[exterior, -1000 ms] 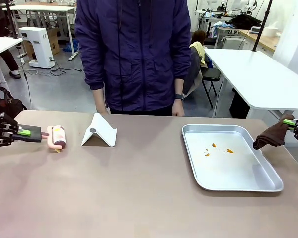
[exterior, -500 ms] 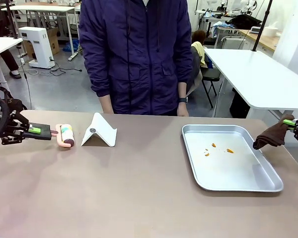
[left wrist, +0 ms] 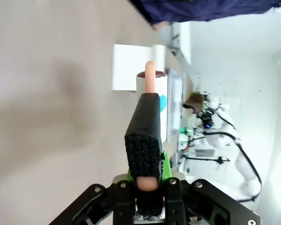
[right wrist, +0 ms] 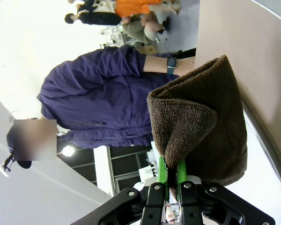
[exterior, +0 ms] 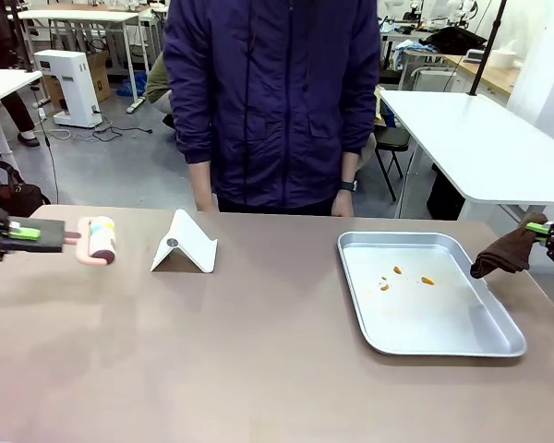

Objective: Clean the surface of the table.
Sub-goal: If a person points to the right, clean the right side of the table with your right hand, and if they point to the left, clean the left side with your left hand.

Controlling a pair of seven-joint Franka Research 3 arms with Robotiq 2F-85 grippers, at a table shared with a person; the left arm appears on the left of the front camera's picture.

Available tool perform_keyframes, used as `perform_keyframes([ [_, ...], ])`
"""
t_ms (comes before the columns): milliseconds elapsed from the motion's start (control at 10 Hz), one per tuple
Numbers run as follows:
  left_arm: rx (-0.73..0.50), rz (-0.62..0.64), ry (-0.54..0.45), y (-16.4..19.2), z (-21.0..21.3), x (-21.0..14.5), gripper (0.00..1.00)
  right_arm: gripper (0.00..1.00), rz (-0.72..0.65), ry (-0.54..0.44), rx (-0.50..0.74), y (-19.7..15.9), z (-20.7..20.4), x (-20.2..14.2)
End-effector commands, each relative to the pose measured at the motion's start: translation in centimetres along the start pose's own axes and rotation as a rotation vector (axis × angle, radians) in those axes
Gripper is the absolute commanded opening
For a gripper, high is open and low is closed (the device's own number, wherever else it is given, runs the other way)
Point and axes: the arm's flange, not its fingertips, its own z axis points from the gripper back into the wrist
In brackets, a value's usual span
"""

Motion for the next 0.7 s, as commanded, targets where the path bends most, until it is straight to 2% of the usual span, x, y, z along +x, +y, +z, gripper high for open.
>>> perform_keyframes([
  [0,-0.082,-0.043,0.019,-0.4,3.9,-1.8,0.21,0.00,-0.007,0.013,0.003,0.2,0.2,0.1],
  [400,-0.162,-0.031,0.040,3.0,13.4,-5.7,0.21,0.00,-0.007,0.013,0.003,0.2,0.2,0.1],
  [600,-0.231,0.006,0.083,5.1,16.4,-6.8,0.21,0.00,-0.007,0.013,0.003,0.2,0.2,0.1],
])
